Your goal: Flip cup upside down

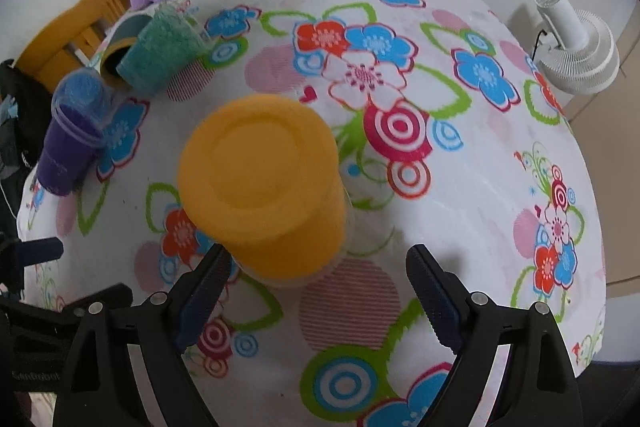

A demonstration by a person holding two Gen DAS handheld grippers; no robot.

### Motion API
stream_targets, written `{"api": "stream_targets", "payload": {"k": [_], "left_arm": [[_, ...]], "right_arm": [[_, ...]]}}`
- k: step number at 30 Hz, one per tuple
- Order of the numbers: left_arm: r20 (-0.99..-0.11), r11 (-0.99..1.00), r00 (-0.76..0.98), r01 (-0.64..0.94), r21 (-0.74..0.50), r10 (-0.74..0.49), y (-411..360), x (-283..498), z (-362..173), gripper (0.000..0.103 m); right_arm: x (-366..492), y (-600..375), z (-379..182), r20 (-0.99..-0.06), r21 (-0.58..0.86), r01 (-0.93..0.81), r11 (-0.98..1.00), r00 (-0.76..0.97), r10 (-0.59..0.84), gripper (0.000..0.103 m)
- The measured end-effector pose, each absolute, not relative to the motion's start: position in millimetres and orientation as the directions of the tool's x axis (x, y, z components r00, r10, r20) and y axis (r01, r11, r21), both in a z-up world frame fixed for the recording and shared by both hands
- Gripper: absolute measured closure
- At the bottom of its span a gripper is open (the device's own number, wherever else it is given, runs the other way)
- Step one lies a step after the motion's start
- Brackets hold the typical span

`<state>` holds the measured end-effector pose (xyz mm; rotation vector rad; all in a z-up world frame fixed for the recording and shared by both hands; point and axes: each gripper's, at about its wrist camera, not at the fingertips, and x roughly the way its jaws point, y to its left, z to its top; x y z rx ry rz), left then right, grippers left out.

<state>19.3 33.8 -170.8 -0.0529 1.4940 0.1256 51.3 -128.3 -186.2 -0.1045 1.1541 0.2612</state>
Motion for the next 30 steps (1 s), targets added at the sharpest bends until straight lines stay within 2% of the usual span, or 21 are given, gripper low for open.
{"api": "stream_targets", "payload": {"k": [8,17,23,30], "left_arm": [[-0.994,0.993,0.104,-0.116,0.029,0.041,30,11,-151,0.006],[-0.977,0.991,0.201,-0.126,0.046,0.071,23,-5,-94,0.006],[-0.945,0.986,0.309,-0.159,0.056,0.104,29,-14,-41,0.005],[-0.908,0.983,0.402,-0.176,0.046,0.115,36,-22,-5,0.002]], "right_arm": [[43,-135,-171,-0.925,0.04,-0.278,0.96,0.353,0.141,0.012],[30,-139,-110,-0.907,0.011,-0.293,0.956,0.401,0.133,0.012],[17,-136,-61,-0.867,0.017,-0.312,0.95,0.469,0.17,0.012],[3,-131,-19,-0.807,-0.024,-0.315,0.949,0.567,0.167,0.012]]}}
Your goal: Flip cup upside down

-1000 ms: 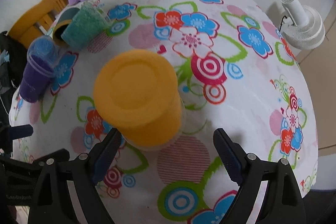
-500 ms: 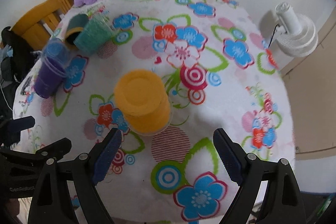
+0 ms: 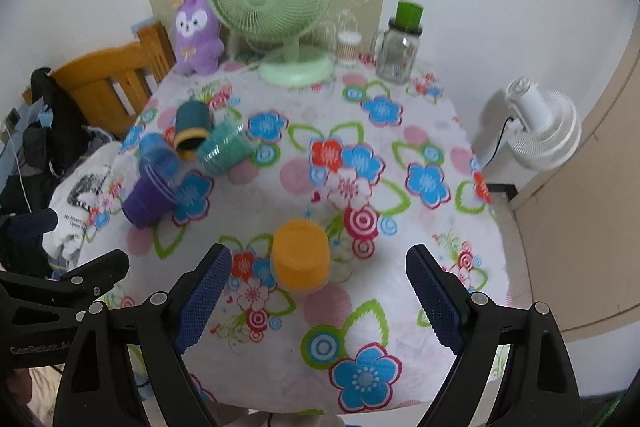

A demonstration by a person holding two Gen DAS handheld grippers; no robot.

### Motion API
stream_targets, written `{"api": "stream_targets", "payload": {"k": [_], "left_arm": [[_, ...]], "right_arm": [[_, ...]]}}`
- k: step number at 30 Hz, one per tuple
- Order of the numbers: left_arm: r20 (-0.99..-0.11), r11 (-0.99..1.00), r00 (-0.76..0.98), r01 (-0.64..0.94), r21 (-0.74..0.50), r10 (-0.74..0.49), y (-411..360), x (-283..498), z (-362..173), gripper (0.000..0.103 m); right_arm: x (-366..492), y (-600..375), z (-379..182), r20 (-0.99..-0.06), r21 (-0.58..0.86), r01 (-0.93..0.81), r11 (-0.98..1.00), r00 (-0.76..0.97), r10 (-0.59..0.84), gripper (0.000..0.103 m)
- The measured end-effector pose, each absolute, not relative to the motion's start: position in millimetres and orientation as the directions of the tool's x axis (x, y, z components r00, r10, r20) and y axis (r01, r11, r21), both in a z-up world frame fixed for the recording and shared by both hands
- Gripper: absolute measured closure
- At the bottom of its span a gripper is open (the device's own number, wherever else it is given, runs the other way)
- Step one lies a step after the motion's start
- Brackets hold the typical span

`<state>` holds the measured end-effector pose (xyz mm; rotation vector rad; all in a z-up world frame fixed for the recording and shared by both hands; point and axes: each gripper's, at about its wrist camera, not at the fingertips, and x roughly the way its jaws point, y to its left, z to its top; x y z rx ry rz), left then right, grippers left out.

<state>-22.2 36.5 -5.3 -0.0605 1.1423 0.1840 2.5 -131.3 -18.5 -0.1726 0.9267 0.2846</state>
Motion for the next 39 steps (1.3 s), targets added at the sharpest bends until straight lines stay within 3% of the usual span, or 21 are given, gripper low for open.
{"api": "stream_targets", "payload": {"k": [17,39], "left_arm": [[-0.828,0.983,0.544,-0.18,0.04,0.133,39,-42,58,0.0],[-0.798,0.982,0.583,-0.184,0.052,0.152,35,-48,75,0.0]], "right_arm": [[-19,-131,41,-0.723,0.01,-0.286,0.958,0.66,0.204,0.012],[-26,-133,61,-0.685,-0.005,-0.268,0.963,0.703,0.192,0.012]]}}
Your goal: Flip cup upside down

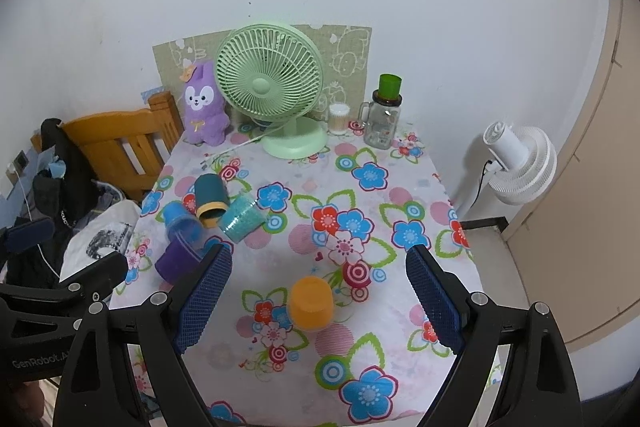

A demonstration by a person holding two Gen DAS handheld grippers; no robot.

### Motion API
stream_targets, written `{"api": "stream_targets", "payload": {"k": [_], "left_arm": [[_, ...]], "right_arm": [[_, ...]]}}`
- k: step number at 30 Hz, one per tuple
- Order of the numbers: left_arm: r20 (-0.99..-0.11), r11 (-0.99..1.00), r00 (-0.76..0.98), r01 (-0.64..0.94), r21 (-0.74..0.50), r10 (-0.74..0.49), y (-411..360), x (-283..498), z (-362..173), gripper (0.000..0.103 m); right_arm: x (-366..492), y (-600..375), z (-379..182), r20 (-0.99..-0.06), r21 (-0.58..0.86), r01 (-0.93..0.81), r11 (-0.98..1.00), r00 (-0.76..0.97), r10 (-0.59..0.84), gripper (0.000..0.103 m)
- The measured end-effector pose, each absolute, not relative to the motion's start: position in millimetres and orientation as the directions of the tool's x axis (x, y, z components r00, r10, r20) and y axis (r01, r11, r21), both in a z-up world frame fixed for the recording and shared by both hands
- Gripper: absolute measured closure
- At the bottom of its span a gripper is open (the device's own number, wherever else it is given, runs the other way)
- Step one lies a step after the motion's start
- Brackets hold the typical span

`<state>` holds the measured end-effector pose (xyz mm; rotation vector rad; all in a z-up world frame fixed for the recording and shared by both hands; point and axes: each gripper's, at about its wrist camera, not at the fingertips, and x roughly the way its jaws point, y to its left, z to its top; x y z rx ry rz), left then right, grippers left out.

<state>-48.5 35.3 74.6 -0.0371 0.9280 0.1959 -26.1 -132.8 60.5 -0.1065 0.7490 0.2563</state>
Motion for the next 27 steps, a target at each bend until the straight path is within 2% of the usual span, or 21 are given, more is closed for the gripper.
{"api": "stream_targets", "payload": {"k": [27], "left_arm": [[-0.809,0.979,0.567,-0.199,0.046,0.153,35.0,-50.3,69.8,0.0]], "right_arm": [[-28.3,-128.4,57.2,-0.692,-0.02,-0.264,0.964,0.7,0.177,0.012]]}}
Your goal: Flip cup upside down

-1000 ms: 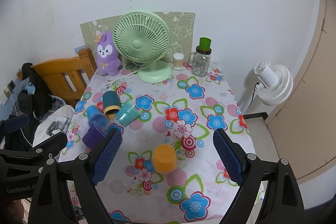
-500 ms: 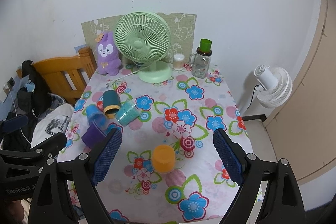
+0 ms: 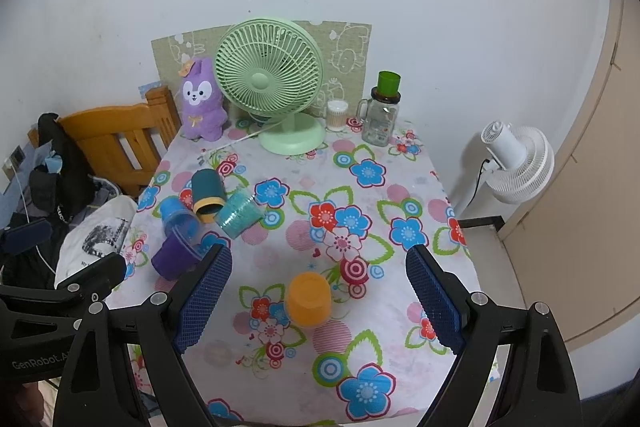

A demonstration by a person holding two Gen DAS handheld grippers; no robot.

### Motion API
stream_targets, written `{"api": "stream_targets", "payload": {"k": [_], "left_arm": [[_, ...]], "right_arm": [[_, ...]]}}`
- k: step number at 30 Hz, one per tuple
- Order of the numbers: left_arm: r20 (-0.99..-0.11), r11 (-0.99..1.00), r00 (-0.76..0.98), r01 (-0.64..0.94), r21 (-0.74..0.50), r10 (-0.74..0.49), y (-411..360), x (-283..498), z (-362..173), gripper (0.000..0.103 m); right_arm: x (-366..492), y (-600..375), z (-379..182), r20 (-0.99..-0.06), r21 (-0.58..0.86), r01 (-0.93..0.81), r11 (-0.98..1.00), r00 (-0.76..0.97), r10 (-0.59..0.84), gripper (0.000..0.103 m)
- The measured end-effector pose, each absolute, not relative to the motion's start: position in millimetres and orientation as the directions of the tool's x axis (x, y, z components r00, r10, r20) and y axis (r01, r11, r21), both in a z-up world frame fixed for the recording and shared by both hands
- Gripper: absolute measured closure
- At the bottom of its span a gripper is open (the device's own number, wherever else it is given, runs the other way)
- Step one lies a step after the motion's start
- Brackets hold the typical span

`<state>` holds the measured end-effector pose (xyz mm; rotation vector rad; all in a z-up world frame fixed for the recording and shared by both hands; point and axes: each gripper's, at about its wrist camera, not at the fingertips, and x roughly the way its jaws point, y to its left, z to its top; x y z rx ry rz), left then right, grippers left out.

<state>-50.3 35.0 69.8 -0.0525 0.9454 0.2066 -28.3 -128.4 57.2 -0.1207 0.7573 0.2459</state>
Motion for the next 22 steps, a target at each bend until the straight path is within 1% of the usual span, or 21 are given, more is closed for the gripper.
{"api": "stream_targets", "payload": {"k": [22], "left_arm": [[-0.834,0.98,0.534,-0.197,0.039,0.141,43,-31,54,0.0]], "right_arm": [[-12,-123,44,-0.719,-0.027,-0.264,0.964,0.675,0.165,0.012]]}}
